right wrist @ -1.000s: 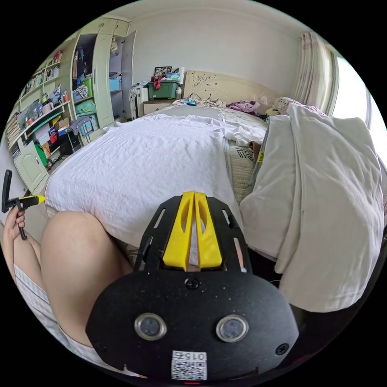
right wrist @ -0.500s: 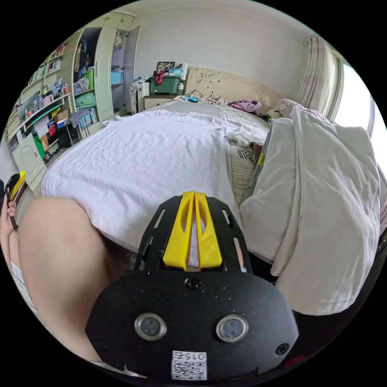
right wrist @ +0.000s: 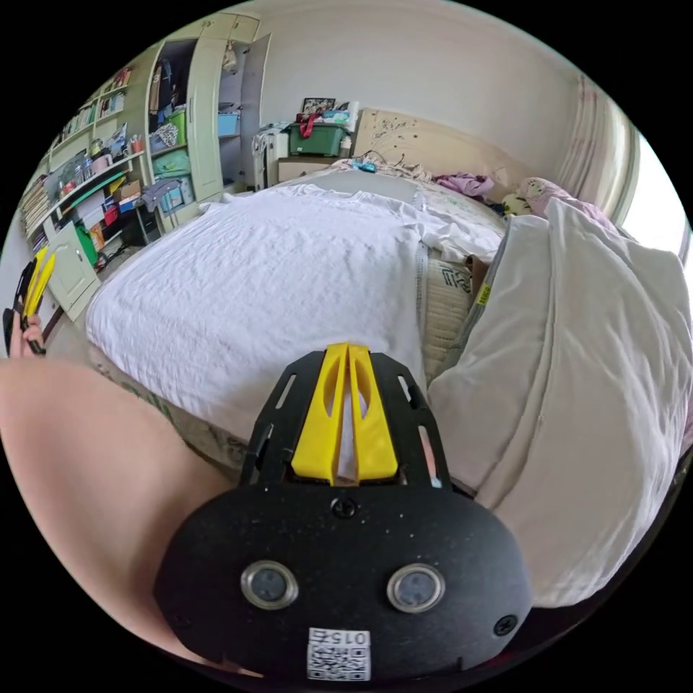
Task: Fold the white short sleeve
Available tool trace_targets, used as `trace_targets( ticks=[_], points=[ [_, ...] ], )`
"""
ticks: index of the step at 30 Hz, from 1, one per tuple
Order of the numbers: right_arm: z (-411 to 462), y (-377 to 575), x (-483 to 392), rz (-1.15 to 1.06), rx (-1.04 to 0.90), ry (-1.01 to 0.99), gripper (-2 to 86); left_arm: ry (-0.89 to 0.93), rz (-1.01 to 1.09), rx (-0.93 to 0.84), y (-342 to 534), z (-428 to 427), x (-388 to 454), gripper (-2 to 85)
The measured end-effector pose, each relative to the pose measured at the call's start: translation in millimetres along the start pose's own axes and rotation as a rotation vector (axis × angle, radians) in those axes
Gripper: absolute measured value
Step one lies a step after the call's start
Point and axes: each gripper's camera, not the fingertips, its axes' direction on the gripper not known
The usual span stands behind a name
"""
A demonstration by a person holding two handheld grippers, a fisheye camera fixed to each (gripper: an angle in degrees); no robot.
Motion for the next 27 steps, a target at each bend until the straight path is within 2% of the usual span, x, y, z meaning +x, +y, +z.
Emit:
trace_targets(
  ticks=[4,6,8,9,12,14,16,18,21,25,27],
  points=[
    [3,-45,41,-0.107,-0.167,-0.113,-0.9,-0.059,0.188,-0.096,24,54,35,8.1],
    [6,-66,53,-0.189,-0.27,-0.083,-1.0,-0.077,0.268,-0.182,39,89,48,8.3],
    [7,-97,79,-0.159,-0.351,-0.04,-1.0,-0.056,0.292,-0.273,61,135,55,8.3],
    [4,-103,86,-0.155,-0.342,-0.049,-0.9,-0.043,0.287,-0.292,65,145,56,8.4],
    [-20,-135,132,0.0,-0.129,-0.204,-0.7,0.02,0.284,-0.359,94,194,63,8.3],
    [-23,-152,179,0.178,0.054,-0.337,0.2,0.039,0.304,-0.425,121,231,69,8.3],
    [-13,-162,212,0.308,0.137,-0.389,0.8,0.057,0.346,-0.49,141,258,75,8.2],
    [3,-179,240,0.401,0.133,-0.397,1.8,0.036,0.418,-0.571,159,284,82,8.2],
    [33,-219,269,0.401,0.076,-0.328,5.4,-0.006,0.576,-0.718,184,326,97,8.2],
    [101,-278,300,0.373,-0.163,-0.276,6.7,0.008,0.68,-0.91,201,401,116,8.7],
    [128,-286,310,0.359,-0.202,-0.257,6.9,0.06,0.685,-0.942,199,443,127,8.8]
  ],
)
